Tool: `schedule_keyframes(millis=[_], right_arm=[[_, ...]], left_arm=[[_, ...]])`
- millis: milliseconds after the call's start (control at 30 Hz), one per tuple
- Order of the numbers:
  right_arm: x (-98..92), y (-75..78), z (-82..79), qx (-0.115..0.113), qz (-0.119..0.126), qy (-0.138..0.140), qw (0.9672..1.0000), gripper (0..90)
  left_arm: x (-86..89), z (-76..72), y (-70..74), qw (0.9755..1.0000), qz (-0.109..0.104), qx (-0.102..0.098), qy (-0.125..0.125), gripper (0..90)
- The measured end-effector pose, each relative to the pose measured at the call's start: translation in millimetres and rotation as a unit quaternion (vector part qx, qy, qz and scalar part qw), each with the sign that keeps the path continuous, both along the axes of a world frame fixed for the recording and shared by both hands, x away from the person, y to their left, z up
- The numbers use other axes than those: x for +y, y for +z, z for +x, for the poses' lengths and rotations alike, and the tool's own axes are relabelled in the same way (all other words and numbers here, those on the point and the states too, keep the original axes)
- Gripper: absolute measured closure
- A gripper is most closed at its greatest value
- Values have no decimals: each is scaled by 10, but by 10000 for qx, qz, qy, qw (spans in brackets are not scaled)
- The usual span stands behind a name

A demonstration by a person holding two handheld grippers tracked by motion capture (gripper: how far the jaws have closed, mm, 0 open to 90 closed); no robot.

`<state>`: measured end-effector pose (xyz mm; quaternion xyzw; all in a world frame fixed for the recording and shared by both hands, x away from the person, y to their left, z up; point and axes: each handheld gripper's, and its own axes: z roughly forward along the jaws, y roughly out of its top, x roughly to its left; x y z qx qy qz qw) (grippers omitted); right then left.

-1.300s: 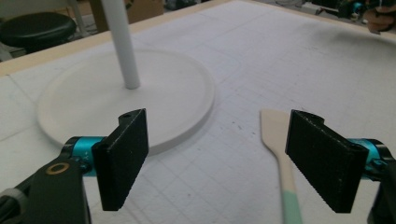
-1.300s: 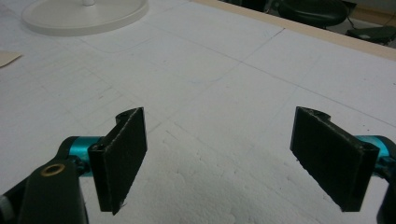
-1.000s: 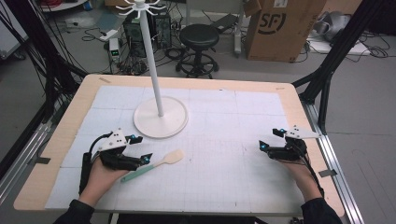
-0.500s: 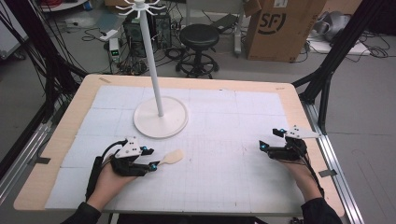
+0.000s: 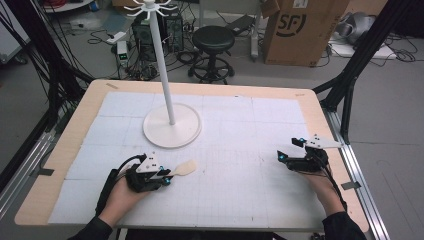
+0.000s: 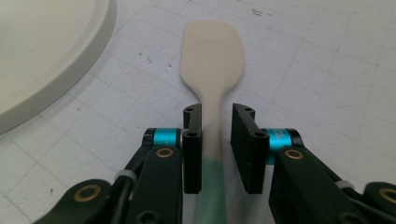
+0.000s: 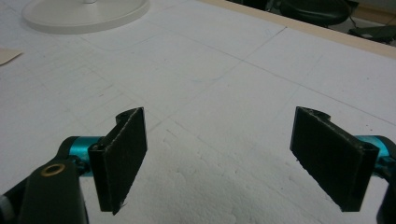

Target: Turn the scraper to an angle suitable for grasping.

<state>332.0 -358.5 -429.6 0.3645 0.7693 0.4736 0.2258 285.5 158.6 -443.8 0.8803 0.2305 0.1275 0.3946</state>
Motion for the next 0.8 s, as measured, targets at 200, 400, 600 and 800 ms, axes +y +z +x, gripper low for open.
schedule_keyframes(millis=[200, 400, 600, 800], right_arm=[[10, -3, 1, -12, -6, 23, 10000, 180], [2, 20, -7, -62, 42, -23, 10000, 183], [-7, 29, -2, -114, 87, -52, 9999, 188], [-21, 38, 4, -157, 148, -72, 9997, 194]], left_arm=[[0, 26, 8, 10000, -21, 91, -33, 805], [-153, 146, 119, 9996, 30, -32, -283, 808], [-534, 287, 294, 9957, -25, -196, -904, 808], [-989, 450, 377, 9889, -51, -57, -1481, 808]])
